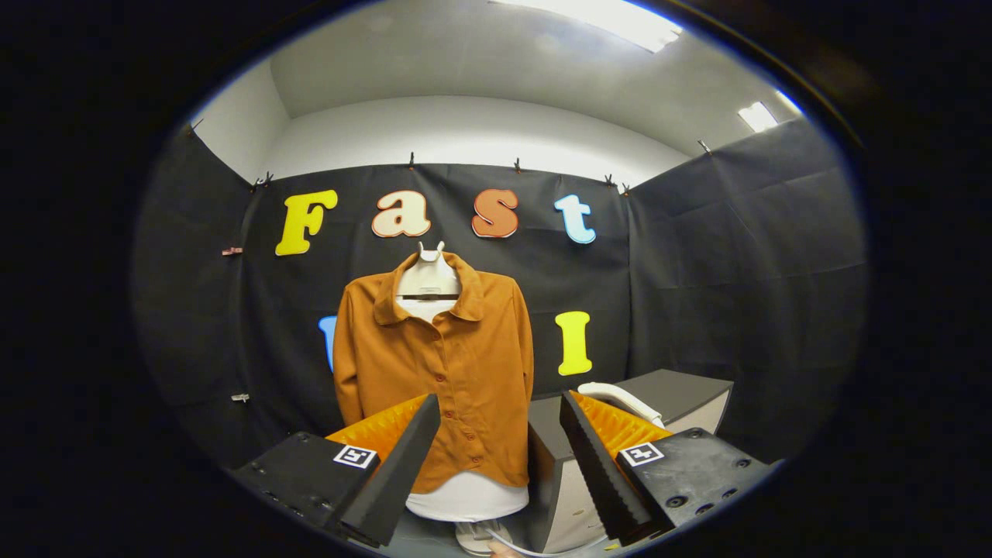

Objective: Iron the clothes twice with a garment steamer, once on the left side and once on the right side.

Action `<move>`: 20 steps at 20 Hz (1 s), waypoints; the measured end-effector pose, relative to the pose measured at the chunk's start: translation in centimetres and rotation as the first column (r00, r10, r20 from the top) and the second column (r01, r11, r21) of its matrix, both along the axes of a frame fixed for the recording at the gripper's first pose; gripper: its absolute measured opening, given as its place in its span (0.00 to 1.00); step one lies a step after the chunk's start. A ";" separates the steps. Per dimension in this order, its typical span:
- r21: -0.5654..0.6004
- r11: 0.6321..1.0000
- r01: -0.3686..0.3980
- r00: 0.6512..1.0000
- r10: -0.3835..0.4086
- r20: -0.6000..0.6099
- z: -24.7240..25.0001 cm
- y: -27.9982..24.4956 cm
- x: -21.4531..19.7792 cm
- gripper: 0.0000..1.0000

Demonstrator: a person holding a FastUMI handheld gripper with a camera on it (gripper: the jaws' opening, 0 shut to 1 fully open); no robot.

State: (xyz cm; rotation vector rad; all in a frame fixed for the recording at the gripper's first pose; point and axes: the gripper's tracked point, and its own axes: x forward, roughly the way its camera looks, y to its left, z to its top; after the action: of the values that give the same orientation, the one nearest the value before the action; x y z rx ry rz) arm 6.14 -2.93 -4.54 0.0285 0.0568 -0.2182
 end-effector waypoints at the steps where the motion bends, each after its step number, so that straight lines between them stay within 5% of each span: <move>1: 0.000 1.000 0.006 1.000 -0.006 -0.002 -0.4 -1.1 0.8 0.98; 9: -0.043 0.998 0.041 0.999 -0.041 -0.002 -1.1 -12.0 9.0 0.98; 20: 0.015 0.998 0.063 0.982 -0.059 -0.180 -8.7 -25.6 18.9 0.98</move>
State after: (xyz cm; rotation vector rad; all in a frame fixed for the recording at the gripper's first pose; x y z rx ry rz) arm 25.02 -28.56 -13.21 0.0306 0.2385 -0.2809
